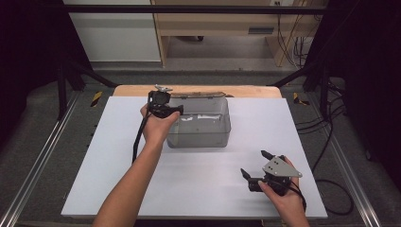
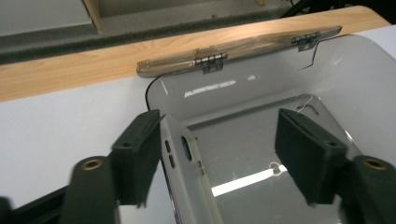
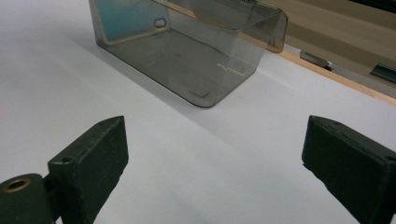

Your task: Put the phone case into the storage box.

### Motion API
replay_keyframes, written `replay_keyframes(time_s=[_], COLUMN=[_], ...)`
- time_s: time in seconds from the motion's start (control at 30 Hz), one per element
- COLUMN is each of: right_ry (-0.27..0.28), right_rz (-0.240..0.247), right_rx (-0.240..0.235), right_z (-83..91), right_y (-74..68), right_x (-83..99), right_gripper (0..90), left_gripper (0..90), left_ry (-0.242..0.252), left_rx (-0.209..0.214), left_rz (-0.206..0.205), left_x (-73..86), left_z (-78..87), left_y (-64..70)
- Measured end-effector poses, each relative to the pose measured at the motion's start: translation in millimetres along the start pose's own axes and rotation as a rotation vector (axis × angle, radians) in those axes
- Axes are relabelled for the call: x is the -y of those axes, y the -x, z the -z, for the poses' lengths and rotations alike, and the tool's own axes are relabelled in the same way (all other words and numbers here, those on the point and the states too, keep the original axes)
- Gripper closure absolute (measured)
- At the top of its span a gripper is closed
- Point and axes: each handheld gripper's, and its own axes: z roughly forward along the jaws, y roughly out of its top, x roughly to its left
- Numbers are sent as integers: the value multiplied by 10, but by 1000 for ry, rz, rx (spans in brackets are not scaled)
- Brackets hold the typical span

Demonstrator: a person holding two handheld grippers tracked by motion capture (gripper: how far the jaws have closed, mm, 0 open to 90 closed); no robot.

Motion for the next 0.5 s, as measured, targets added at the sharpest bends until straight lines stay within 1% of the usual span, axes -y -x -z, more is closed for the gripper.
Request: replay_keyframes(time_s=[0.07,0.13,0.17,0.2,0.27,0.33,0.5], right_ry=[2,3,3,2,5,4,9], right_rz=[2,3,3,2,2,5,5], right_rx=[0,-1,-1,-1,0,-1,10], right_z=[6,8,8,8,9,21,58], right_y=[2,1,1,0,2,7,24], right_x=[-1,-3,-2,-2,-2,0,8], right_gripper=[76,76,76,76,76,75,76], left_gripper=[225,129,87,70,58,51,51], left_ry=[23,50,58,64,91,111,151], left_rx=[-2,-5,2,11,19,41,47], left_rz=[-10,1,7,12,17,23,18], left_x=[-4,-7,-8,-8,0,16,89], left_z=[12,23,28,35,53,68,120], left_y=[7,16,16,16,22,20,36])
